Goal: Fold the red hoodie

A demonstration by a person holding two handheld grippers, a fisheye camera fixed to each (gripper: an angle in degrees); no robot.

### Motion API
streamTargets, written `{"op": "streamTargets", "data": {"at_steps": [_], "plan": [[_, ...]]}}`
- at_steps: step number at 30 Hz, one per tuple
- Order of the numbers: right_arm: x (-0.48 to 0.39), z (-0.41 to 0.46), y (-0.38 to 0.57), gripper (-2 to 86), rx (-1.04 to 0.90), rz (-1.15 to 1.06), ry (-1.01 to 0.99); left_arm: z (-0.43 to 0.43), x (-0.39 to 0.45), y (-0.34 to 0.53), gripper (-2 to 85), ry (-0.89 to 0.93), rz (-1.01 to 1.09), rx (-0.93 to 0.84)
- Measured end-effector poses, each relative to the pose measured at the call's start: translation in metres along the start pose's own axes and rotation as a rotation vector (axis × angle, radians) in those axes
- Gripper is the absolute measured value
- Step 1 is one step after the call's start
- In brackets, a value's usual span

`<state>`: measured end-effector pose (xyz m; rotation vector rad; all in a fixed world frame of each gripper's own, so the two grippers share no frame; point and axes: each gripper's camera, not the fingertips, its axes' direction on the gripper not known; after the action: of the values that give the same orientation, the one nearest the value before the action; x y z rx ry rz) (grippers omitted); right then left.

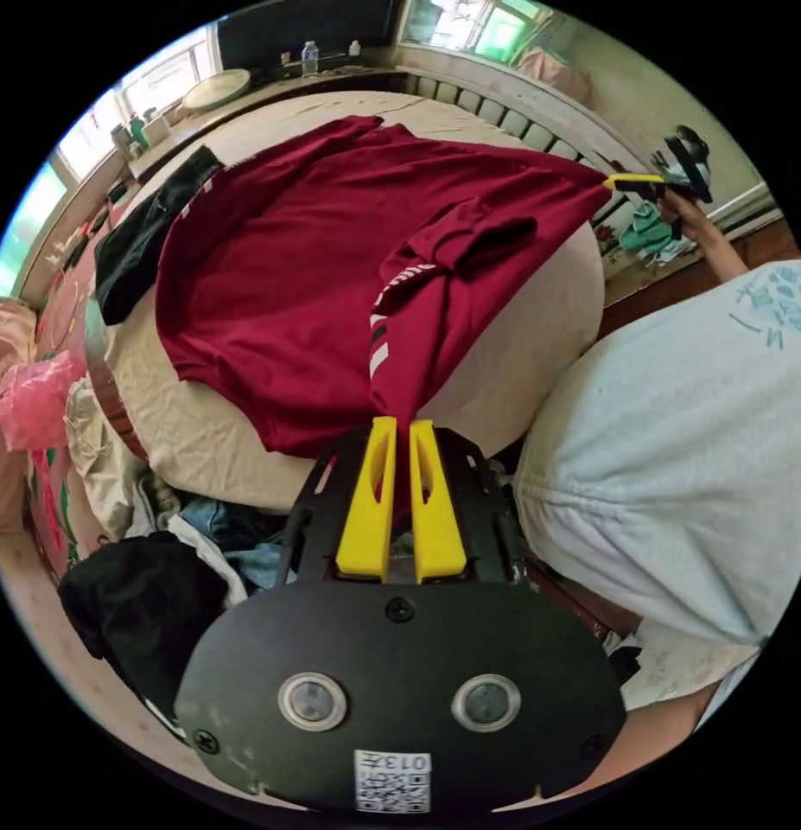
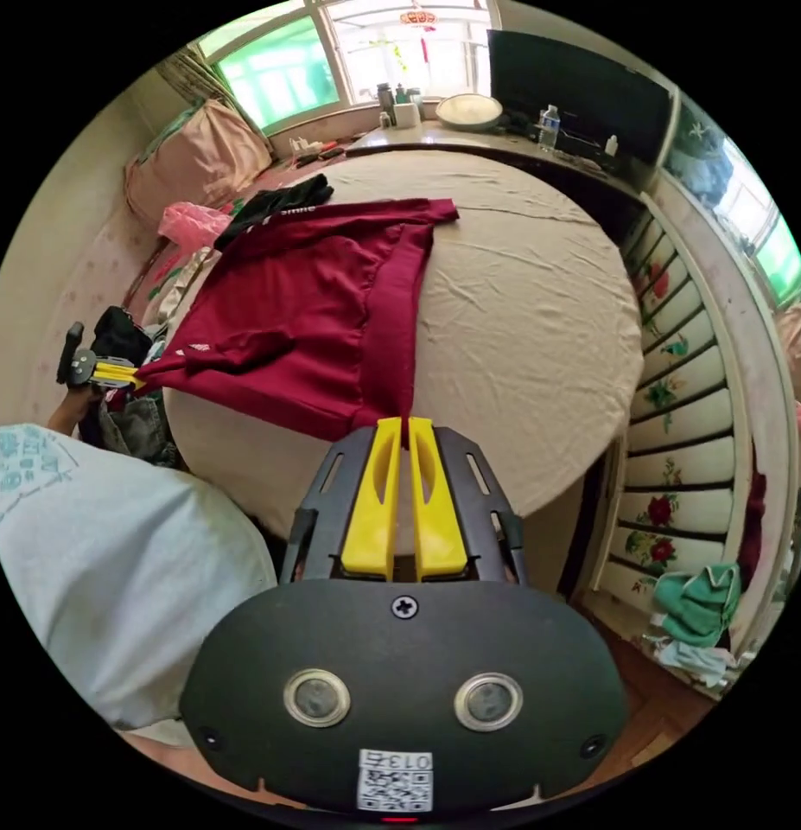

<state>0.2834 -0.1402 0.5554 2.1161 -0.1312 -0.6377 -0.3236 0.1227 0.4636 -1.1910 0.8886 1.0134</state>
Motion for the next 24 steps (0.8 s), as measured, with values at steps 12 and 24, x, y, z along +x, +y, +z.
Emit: {"op": "streamTargets", "data": {"at_steps": [12,24], "plan": [[0.013,0.079,0.075,1.8,-0.147,0.154,-0.001,0.062,0.018,0.030,1.4,0.081,0.022,-0.097],[-0.014,0.030,0.048,9.4,-0.016,-0.048,0.039,0.034,-0.025,0.106,4.8,0.003,-0.322,-0.007]]}}
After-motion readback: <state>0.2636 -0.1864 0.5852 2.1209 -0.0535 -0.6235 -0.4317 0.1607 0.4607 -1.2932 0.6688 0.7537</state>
